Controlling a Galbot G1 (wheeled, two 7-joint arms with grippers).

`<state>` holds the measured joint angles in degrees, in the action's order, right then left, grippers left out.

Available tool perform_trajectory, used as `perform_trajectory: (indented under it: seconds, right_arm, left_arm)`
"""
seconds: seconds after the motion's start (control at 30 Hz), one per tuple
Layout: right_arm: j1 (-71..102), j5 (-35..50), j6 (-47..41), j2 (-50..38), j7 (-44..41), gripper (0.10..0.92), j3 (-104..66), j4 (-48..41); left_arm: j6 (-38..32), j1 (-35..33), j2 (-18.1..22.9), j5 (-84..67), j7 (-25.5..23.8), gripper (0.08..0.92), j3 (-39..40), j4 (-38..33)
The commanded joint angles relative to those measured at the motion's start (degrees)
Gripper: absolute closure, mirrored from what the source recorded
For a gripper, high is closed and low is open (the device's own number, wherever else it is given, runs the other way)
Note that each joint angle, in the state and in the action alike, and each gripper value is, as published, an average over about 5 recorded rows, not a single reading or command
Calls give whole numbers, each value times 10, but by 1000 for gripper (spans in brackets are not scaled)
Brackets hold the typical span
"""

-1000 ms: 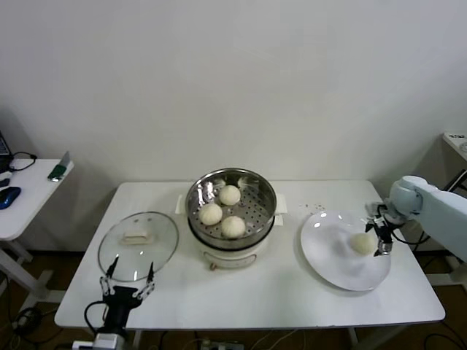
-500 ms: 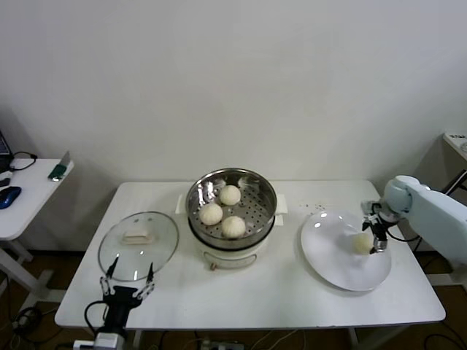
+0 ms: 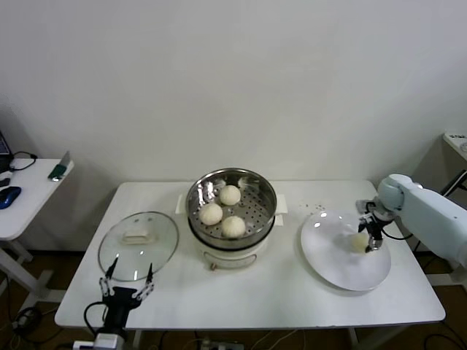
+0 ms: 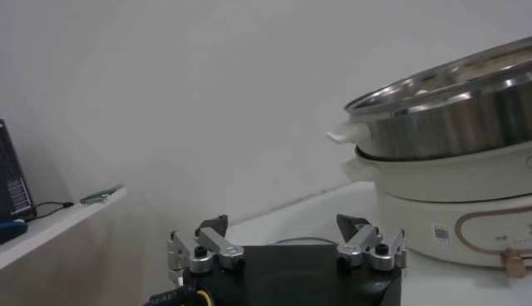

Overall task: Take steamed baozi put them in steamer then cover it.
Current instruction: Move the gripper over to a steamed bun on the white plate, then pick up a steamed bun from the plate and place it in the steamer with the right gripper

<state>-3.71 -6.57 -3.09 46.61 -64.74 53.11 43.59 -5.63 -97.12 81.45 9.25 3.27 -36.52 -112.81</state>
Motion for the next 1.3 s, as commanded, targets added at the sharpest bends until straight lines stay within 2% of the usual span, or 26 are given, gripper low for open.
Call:
perform_trajectory:
  seconds: [0.03, 0.2, 0.47, 0.67, 0.9, 1.13, 1.3]
  right_arm:
    - [-7, 11, 3, 6, -4, 338, 7, -5]
    - [-46, 57, -6, -5, -3, 353, 37, 16]
    - [-262, 240, -51, 4, 1, 355, 230, 78]
    - [-410, 388, -83, 64, 8, 348, 341, 105]
    - [-486, 531, -112, 171, 19, 347, 422, 116]
    - [-483, 577, -129, 263, 36, 346, 444, 127]
    - [-455, 578, -140, 299, 48, 344, 443, 131]
  left_arm:
    - [-1, -2, 1, 0, 0, 177, 0, -1]
    - [-2, -3, 1, -1, 0, 177, -1, -2]
    - [-2, 3, 1, -1, 0, 177, 6, -5]
    - [-5, 3, 3, -1, -1, 177, 16, -7]
    - [-8, 7, 7, 0, -3, 177, 24, -14]
    - [-9, 17, 6, -4, -4, 177, 25, -20]
    - [-13, 16, -1, -12, -6, 177, 18, -21]
